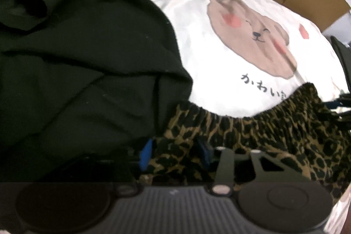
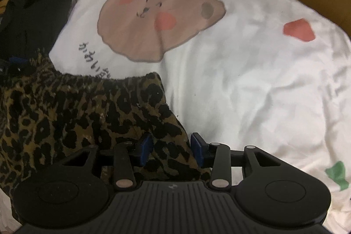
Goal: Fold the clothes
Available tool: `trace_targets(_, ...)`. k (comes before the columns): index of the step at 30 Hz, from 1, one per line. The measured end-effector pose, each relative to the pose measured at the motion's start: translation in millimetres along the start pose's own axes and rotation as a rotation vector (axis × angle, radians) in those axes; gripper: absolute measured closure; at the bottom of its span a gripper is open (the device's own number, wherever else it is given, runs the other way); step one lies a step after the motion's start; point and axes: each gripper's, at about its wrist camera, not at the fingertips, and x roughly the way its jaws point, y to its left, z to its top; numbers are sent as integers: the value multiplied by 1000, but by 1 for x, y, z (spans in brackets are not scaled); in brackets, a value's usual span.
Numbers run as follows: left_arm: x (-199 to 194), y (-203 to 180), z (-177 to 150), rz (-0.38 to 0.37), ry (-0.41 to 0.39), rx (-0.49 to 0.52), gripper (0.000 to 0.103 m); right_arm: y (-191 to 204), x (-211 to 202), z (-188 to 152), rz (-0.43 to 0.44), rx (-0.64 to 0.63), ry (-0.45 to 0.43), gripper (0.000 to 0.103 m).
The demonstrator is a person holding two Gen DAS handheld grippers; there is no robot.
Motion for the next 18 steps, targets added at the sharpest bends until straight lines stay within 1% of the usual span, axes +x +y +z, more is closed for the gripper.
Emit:
trace_targets(1, -1, -1, 0, 4, 0, 16, 75, 0, 0, 0, 9, -6, -5, 67)
trace_targets(2, -3, -2, -1, 3, -2, 27, 79, 0, -1, 0, 20, -12, -10, 74)
trace_targets(3, -5, -2, -1, 1, -5, 36, 80, 0, -2, 1, 30, -18, -16, 90)
trace_targets(4, -8, -2, -2, -2, -10, 41, 82, -2, -4, 0, 39, -8, -21, 97)
trace_targets(6, -15, -3, -3, -5, -26, 51, 85, -4, -11, 0, 49, 6, -39, 102)
trace_targets(7, -20, -4, -3, -5, -37, 59, 86, -4, -17, 0, 47, 5, -53, 103)
trace_targets(13, -61, -19, 19, -29, -140, 96, 89, -7, -49, 7, 15, -4, -114, 103)
trace_targets(18, -82, -40, 38, -22, -207, 117, 89, -18, -66, 19, -16, -38, -156, 103)
